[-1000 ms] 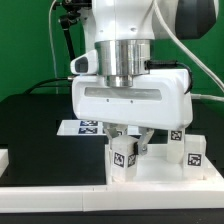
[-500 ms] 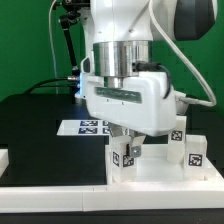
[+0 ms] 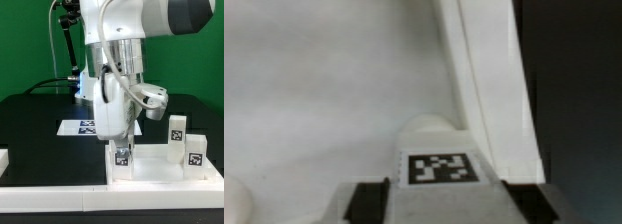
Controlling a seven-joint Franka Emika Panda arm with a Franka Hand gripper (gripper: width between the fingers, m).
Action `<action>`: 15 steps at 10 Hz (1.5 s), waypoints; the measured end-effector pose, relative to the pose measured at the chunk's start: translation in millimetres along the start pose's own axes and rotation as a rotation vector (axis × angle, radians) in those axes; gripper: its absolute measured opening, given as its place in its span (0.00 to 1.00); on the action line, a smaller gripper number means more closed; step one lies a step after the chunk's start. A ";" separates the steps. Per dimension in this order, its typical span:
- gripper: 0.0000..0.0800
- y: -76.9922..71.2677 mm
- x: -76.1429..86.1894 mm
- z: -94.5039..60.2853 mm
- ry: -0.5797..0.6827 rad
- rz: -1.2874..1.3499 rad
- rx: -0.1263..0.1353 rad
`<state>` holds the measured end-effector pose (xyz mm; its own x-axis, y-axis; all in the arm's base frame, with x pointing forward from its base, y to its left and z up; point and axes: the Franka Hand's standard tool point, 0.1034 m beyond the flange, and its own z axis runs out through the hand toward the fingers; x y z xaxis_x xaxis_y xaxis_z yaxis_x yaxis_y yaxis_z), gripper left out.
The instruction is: Assemble square table
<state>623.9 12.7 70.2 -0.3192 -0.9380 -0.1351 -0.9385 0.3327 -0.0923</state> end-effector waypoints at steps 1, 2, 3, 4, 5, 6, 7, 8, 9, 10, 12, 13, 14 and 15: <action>0.36 0.0 0.5 0.2 0.001 -0.006 0.000; 0.48 0.3 0.1 0.3 0.004 -0.069 -0.001; 0.66 2.3 -3.6 1.2 0.020 -0.208 -0.007; 0.76 3.2 -6.7 0.9 0.016 -0.364 -0.009; 0.76 2.0 -8.7 -1.1 0.018 -0.590 -0.005; 0.80 3.0 -9.2 -1.6 0.017 -0.703 -0.005; 0.81 2.1 -7.5 -1.3 0.020 -0.793 -0.005; 0.81 1.8 -6.7 -1.1 0.022 -0.832 -0.006; 0.81 1.0 -5.0 -1.4 0.030 -0.951 -0.010; 0.81 -1.0 -2.6 -2.5 0.057 -1.183 -0.024; 0.81 -4.1 -6.1 -6.2 0.086 -1.491 -0.064; 0.81 -4.5 -4.3 -5.8 0.090 -1.474 -0.062; 0.78 -4.5 -4.2 -5.6 0.091 -1.443 -0.061; 0.78 -4.5 -4.1 -5.5 0.091 -1.436 -0.061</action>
Offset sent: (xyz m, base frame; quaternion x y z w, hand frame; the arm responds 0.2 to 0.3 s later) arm -0.0035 0.0178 0.0029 -0.0157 -0.0200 -0.2921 0.9560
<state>628.7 14.5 76.5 0.8843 -0.4562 0.0996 -0.4534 -0.8899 -0.0502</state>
